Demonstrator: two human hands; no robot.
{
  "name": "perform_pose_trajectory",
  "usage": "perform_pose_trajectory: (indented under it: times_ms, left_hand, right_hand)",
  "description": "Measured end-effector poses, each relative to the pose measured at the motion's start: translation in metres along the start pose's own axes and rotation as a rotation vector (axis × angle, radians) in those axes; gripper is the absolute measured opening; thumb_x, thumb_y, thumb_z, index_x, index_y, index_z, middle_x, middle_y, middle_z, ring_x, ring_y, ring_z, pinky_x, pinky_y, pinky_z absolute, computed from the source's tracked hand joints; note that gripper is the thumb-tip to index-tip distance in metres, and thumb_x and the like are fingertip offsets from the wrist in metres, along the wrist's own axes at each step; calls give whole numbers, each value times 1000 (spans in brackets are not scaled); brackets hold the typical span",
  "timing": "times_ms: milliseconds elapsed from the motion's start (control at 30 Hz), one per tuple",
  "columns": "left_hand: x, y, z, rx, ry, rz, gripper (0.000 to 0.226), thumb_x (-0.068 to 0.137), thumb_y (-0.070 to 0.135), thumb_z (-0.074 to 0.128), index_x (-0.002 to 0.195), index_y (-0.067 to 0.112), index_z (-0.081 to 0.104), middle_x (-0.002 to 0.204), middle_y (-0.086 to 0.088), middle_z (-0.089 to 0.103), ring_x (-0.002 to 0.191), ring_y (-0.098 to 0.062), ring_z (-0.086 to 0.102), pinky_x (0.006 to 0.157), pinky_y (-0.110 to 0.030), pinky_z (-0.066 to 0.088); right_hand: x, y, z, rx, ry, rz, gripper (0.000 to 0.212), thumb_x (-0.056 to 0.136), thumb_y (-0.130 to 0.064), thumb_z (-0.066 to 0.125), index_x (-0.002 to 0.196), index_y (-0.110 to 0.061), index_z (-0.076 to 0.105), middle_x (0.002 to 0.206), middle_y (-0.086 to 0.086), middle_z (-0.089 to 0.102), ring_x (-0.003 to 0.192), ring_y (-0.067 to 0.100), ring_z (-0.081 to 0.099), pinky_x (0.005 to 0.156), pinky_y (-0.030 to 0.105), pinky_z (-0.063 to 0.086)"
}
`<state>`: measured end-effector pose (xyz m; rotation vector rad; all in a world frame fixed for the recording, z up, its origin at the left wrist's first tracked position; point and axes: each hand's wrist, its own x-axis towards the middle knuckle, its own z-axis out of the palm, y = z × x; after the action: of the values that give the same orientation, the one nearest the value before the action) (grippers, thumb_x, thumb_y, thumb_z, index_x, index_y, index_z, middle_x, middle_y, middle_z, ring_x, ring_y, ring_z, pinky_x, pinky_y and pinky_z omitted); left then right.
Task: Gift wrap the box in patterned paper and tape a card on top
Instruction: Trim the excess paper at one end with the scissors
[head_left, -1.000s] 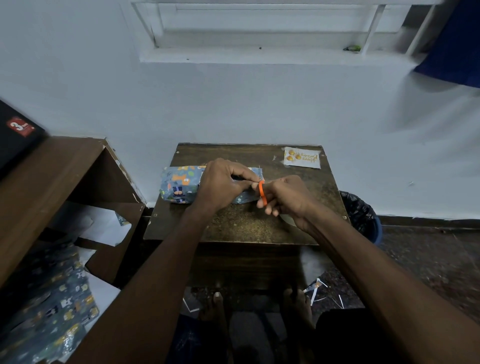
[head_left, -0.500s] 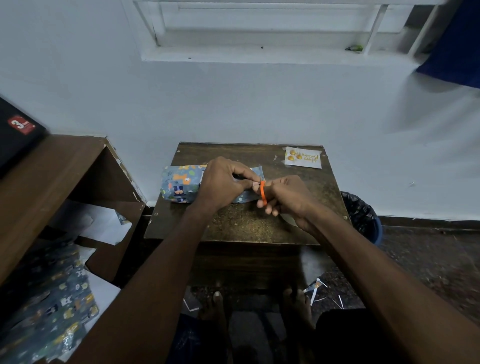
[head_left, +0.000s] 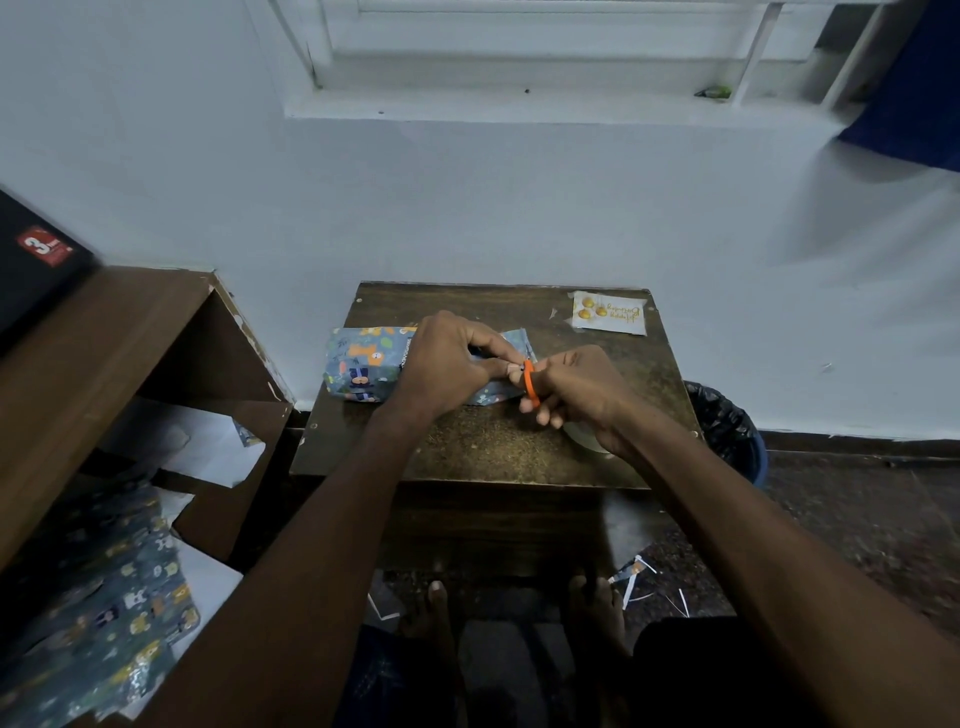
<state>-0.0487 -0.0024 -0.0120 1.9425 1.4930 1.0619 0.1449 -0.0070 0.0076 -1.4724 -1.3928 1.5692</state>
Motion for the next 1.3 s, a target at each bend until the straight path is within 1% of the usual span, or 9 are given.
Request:
perform_pose_trajectory:
  times_ms: [200, 400, 567, 733, 800, 900, 967, 1067, 1300]
  left_hand:
    - [0, 2, -1, 1, 2, 20, 14, 77, 12, 91, 88, 20, 86, 88, 12, 81, 83, 4, 75, 84, -22, 60]
    - [2, 0, 1, 12, -1, 14, 14, 78, 11, 91, 89, 18, 86, 88, 10, 81, 81, 3, 75, 82, -20, 60]
    - [1, -1, 2, -4, 24, 18, 8, 82, 17, 89, 89, 19, 86, 88, 11, 81, 82, 2, 74, 80, -23, 61]
    - [12, 0, 10, 31, 206, -38, 13, 94, 35, 75, 100, 27, 83, 91, 13, 77, 83, -7, 69, 76, -38, 61]
    - [19, 1, 13, 193, 209, -79, 19, 93, 32, 75, 111, 28, 81, 106, 11, 76, 99, -14, 65, 89, -40, 56]
    - [27, 5, 20, 458, 154, -124, 27, 93, 36, 73, 120, 32, 77, 119, 11, 76, 122, -17, 60, 107, -42, 35]
    - [29, 7, 26, 517, 115, -158, 22, 94, 37, 69, 115, 35, 78, 115, 14, 76, 121, -13, 59, 103, -38, 23]
    - [29, 8, 29, 509, 113, -189, 12, 94, 35, 69, 97, 37, 80, 105, 17, 77, 113, -9, 61, 89, -33, 15]
    - [26, 11, 27, 449, 130, -212, 10, 94, 31, 73, 92, 35, 82, 102, 20, 78, 107, -3, 62, 85, -30, 13]
  right_hand:
    - [4, 1, 0, -36, 9, -20, 21, 90, -12, 77, 94, 9, 76, 73, 21, 72, 45, 16, 55, 40, 21, 41]
    - [5, 4, 0, -82, 13, -53, 16, 91, -7, 75, 94, 8, 78, 69, 17, 71, 45, 13, 55, 40, 17, 40]
    - [3, 3, -2, -92, -4, -33, 16, 93, -5, 71, 99, 9, 76, 72, 17, 73, 48, 14, 58, 41, 19, 43]
    - [0, -4, -10, -77, -55, 22, 12, 92, -4, 71, 97, 5, 78, 74, 19, 73, 49, 17, 57, 43, 21, 43]
    - [-2, -4, -11, -79, -61, 39, 13, 93, -5, 70, 97, 3, 78, 74, 18, 73, 50, 18, 57, 44, 22, 44]
    - [-3, -2, -10, -73, -63, 64, 20, 94, -14, 71, 99, 4, 77, 75, 19, 74, 49, 19, 57, 45, 24, 44]
    - [-1, -1, -8, -69, -64, 60, 26, 94, -20, 73, 99, 5, 77, 76, 20, 74, 49, 20, 57, 45, 24, 44]
    - [1, 0, -6, -93, -36, 44, 29, 93, -20, 74, 96, 8, 76, 75, 21, 74, 48, 20, 56, 42, 22, 42]
    - [5, 4, -2, -126, -1, 9, 27, 91, -19, 73, 94, 7, 77, 79, 24, 76, 51, 21, 58, 45, 25, 46]
